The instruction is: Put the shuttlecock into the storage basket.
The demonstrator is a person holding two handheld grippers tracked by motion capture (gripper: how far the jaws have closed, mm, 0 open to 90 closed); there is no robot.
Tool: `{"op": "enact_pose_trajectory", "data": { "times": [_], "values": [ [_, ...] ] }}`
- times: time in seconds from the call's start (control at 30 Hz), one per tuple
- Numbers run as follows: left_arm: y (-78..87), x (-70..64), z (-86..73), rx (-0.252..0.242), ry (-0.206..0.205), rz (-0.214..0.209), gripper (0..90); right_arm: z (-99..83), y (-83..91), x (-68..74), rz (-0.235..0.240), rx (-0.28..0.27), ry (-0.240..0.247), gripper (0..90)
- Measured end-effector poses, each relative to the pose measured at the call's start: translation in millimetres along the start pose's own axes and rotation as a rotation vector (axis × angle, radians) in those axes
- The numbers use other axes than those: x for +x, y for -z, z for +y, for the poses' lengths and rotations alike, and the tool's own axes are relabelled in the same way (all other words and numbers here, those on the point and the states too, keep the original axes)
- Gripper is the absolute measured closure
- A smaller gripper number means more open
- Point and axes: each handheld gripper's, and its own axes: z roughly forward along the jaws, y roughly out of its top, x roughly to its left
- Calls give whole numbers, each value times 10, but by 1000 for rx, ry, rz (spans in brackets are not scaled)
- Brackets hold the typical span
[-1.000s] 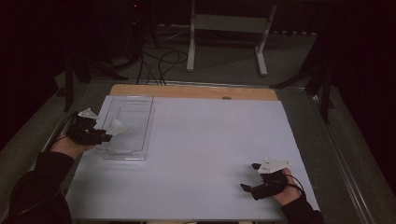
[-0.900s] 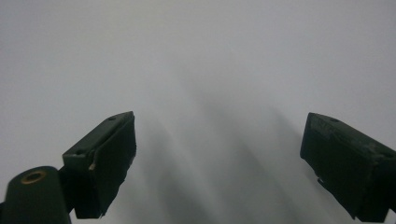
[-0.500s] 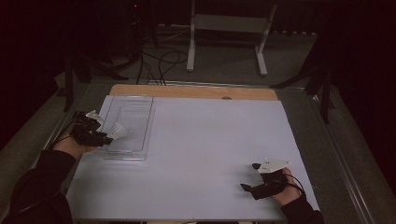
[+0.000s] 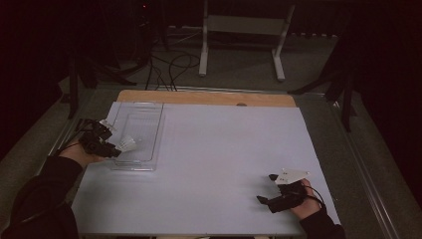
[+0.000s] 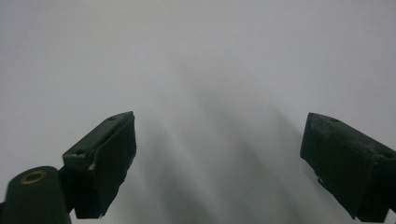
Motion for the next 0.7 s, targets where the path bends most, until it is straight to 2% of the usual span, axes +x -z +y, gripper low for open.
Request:
{"op": "enact_pose_trajectory", "data": {
  "times": [0.1, 0.13, 0.17, 0.3, 0.5, 0.57, 0.6, 0.7],
  "values": [
    [24, -10, 13, -2, 12, -6, 445, -4, 2, -5, -2, 0, -2, 105],
    [44, -30, 24, -11, 11, -12, 445, -5, 2, -6, 0, 0, -4, 105],
    [51, -40, 29, -12, 11, -5, 363, -4, 4, -6, -2, 1, -3, 105],
    [85, -80, 46, -29, 8, 4, 325, 2, 5, -3, 1, -3, 0, 105],
    [137, -108, 59, -42, 14, 6, 212, 1, 5, -2, 4, -4, -1, 105],
    [149, -108, 64, -38, 25, -24, 184, 2, 5, -1, 5, -4, -1, 105],
    [153, -108, 66, -35, 21, -33, 126, 3, 4, 1, 5, -6, -1, 105],
    [164, -127, 72, -32, 4, -31, 53, 3, 5, -1, 5, -7, 1, 105]
  ]
}}
